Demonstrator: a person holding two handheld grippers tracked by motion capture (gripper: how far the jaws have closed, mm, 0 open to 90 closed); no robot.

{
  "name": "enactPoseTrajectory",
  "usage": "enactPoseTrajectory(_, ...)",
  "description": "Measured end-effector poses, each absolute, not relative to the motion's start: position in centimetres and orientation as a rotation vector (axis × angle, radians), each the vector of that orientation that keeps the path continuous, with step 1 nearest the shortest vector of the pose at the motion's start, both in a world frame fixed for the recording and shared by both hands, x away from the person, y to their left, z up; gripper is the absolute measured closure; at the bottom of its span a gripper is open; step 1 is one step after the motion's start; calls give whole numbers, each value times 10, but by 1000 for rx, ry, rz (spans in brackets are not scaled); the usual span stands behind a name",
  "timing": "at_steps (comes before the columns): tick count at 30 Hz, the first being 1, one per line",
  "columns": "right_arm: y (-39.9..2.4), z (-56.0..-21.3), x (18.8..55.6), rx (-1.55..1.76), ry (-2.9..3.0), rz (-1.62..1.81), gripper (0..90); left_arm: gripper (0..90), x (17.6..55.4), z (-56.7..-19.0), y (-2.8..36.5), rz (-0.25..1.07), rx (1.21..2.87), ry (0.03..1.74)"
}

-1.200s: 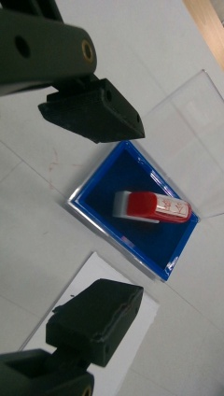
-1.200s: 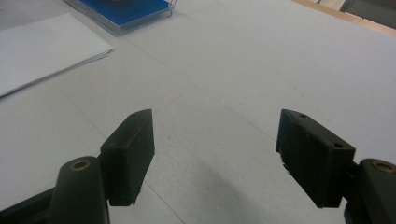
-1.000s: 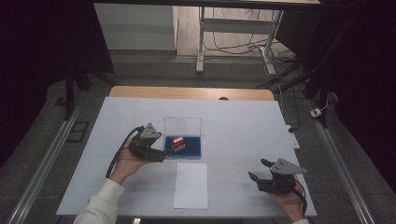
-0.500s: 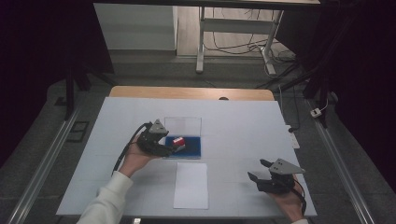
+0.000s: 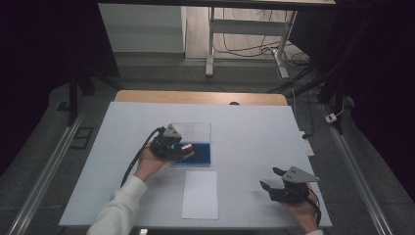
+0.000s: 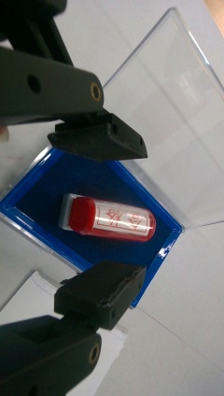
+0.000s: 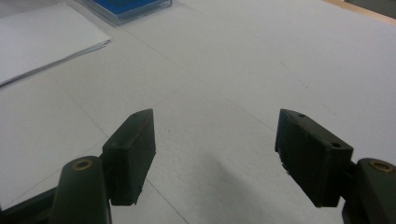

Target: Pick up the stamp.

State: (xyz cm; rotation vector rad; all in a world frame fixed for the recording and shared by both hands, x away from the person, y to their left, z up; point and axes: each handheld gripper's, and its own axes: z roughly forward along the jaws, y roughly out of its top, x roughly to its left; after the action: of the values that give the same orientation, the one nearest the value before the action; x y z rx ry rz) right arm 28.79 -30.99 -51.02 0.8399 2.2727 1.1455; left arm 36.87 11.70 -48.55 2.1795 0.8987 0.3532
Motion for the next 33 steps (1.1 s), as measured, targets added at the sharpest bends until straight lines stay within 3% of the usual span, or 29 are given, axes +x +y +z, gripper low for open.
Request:
enactPoseTrajectory(28, -312, -513, 289, 843, 2280, 1128, 287, 682, 373, -498, 108, 334, 2236, 847)
enactPoseTrajectory(33, -312, -513, 289, 843, 2284, 1125, 287, 695, 373, -497, 108, 335, 2241, 835)
